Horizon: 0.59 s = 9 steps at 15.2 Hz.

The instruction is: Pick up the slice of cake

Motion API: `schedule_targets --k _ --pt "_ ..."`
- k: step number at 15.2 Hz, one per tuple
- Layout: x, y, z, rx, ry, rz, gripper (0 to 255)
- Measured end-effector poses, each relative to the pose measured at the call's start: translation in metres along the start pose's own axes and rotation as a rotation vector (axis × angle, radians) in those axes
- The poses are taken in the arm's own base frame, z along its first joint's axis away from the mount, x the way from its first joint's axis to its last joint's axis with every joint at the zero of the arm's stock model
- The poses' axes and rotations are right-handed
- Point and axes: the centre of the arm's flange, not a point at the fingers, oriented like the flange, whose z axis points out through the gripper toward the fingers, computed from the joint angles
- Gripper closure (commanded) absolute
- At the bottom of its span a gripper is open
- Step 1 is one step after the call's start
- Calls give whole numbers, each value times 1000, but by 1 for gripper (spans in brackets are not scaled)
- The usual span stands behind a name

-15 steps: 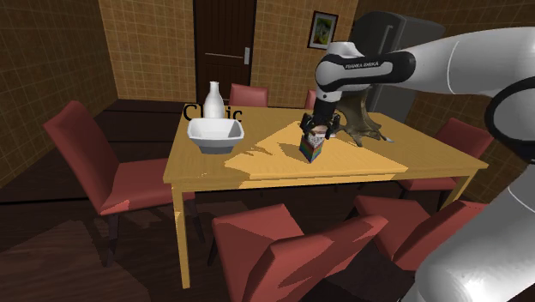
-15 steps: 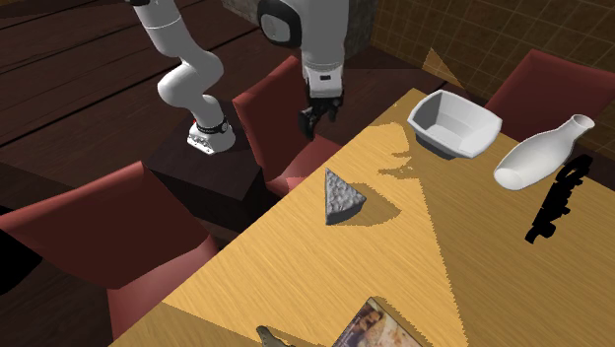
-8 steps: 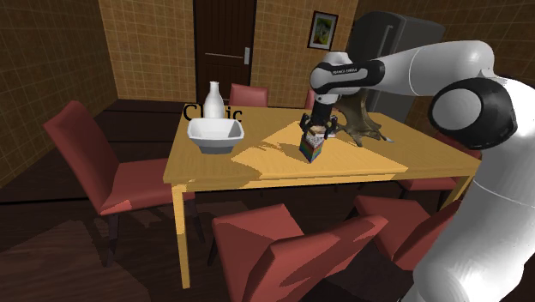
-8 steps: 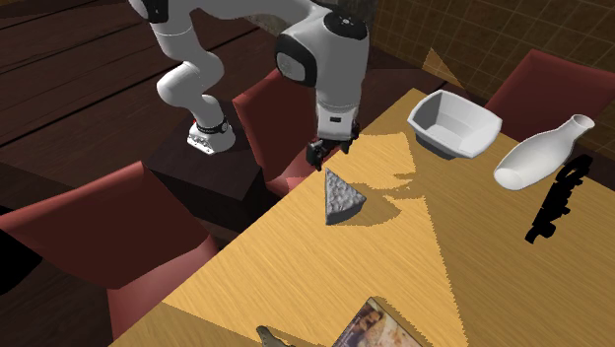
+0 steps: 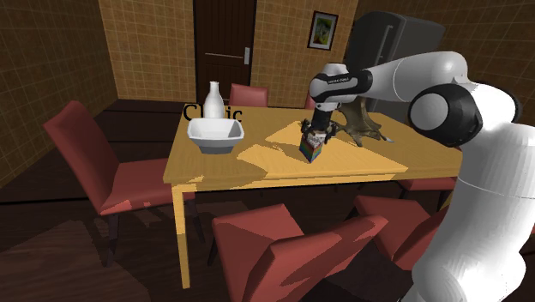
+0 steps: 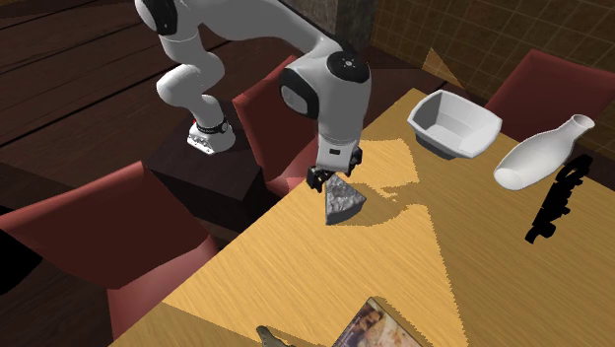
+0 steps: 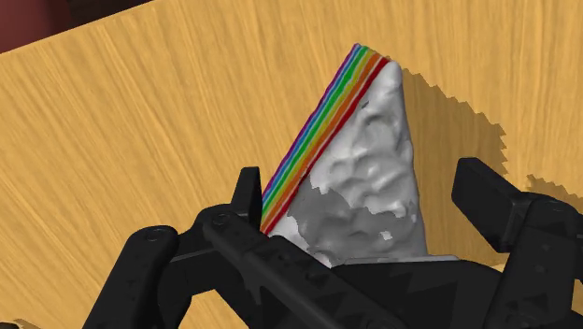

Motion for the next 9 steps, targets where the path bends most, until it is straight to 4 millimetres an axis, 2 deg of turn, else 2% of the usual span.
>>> schedule_targets --k 3,4,9 --pt "1 0 14 0 0 1 0" --pt "1 0 16 0 0 1 255" --pt "1 0 17 1 2 1 255"
